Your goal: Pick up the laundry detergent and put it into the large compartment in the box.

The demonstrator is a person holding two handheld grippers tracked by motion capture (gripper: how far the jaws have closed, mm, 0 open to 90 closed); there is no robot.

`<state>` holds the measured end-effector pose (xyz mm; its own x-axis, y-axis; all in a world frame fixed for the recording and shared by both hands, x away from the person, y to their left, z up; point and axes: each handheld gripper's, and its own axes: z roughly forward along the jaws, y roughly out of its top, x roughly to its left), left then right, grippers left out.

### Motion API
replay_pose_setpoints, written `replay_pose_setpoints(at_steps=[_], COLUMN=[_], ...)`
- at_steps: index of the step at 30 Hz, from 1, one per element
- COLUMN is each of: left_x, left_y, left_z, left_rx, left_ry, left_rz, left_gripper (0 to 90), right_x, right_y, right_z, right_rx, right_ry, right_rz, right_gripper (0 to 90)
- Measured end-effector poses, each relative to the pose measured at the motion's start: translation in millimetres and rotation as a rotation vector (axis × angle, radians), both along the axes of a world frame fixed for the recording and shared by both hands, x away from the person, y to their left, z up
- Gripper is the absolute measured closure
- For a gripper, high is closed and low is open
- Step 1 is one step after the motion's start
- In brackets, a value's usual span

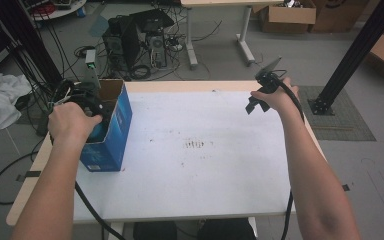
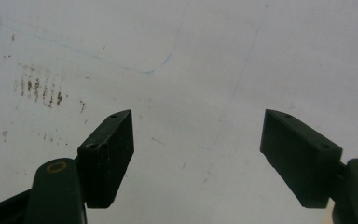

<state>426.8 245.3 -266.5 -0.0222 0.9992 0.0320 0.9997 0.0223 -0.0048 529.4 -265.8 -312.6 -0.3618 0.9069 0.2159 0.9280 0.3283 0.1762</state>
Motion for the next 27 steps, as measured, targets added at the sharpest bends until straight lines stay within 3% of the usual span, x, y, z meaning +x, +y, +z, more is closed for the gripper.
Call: replay_pose_setpoints(at_steps=[12,21,27], left_x=[-5.6,-11.1,-16.2], left_y=[-8.0,-22.4,-45.5], left_z=[23.8,54.7,76.2], left_rx=[0.029,0.048,0.042], left_ry=[-0.019,-0.07,-0.113], left_rz=[-0.025,-0.09,-0.158], left_gripper=[16.4,13.9,11.5], right_x=[-0.6,-1.8,-3.0], right_y=[1.0,0.6,1.0], right_z=[0.2,2.0,2.7], right_rx=[0.002,0.004,0.0], right_ry=[-0.001,-0.003,-0.002], right_rz=[0.003,0.002,-0.006], right_gripper=[26.0,26.0,25.8])
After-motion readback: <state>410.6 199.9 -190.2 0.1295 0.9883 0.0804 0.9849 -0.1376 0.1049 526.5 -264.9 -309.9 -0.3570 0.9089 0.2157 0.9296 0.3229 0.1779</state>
